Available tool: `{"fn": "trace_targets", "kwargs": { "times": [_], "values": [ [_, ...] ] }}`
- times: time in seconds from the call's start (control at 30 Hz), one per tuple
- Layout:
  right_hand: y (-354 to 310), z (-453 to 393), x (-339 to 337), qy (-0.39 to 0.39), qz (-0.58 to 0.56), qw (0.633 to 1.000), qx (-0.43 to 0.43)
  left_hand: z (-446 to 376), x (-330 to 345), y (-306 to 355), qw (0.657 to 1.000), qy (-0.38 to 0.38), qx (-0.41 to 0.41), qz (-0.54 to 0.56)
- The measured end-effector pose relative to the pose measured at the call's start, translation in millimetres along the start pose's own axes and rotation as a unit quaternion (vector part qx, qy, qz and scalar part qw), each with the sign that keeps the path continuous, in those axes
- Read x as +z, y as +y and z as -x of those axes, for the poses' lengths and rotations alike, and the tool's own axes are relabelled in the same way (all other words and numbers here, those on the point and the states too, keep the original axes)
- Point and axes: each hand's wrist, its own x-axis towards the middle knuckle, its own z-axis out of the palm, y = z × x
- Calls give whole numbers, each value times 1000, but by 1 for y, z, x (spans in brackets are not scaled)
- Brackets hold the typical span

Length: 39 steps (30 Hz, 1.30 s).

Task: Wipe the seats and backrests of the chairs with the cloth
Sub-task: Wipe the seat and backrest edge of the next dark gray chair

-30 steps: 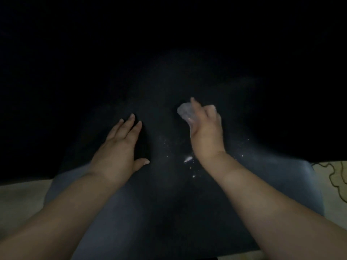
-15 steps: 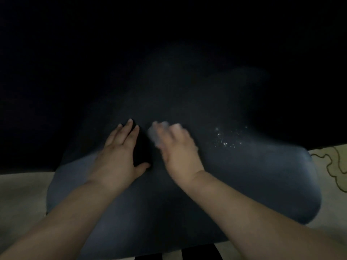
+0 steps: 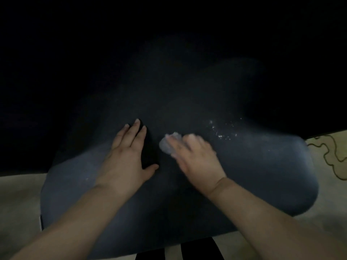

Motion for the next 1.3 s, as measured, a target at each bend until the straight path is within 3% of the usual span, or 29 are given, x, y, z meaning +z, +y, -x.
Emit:
{"fn": "trace_targets", "kwargs": {
  "times": [0.07,0.13,0.17,0.3,0.33,0.47,0.53,0.6,0.7,0.77,0.87,0.93,1.03,1.1,1.23,1.3],
  "values": [
    [35,-7,-6,30,25,996,82,-2,2,0,1000,1,7,-13],
    [47,-9,-12,94,-37,978,182,-4,1,0,1000,1,6,-23],
    [38,-7,-9,111,-52,974,189,-4,0,1,1000,5,3,-28],
    [3,6,3,36,-18,999,8,-6,0,3,999,8,7,-40],
    [14,2,-1,40,-14,999,2,-6,0,3,999,7,9,-39],
    [75,-10,-29,191,-66,964,175,-6,0,6,999,6,8,-43],
    [95,-10,-37,216,-86,936,265,-8,1,11,999,13,6,-39],
    [86,-9,-28,171,-65,944,276,-11,2,18,999,12,13,-38],
    [55,-7,-12,79,-63,982,160,-19,6,34,999,6,29,-27],
    [70,-10,-17,56,-25,991,122,-23,8,44,999,2,43,-31],
    [114,-10,-34,137,19,948,286,-29,8,52,998,1,50,-47],
    [102,-10,-31,113,1,943,313,-32,9,56,997,-6,51,-52],
    [50,-7,-13,41,-59,985,160,-37,12,62,996,-22,59,-59],
    [53,-6,-14,43,-55,992,108,-40,13,66,996,-24,60,-63],
    [113,-9,-35,101,-55,945,306,-49,9,73,995,-13,57,-75],
    [100,-9,-34,82,-91,958,260,-56,7,77,995,-15,62,-78]
  ]
}}
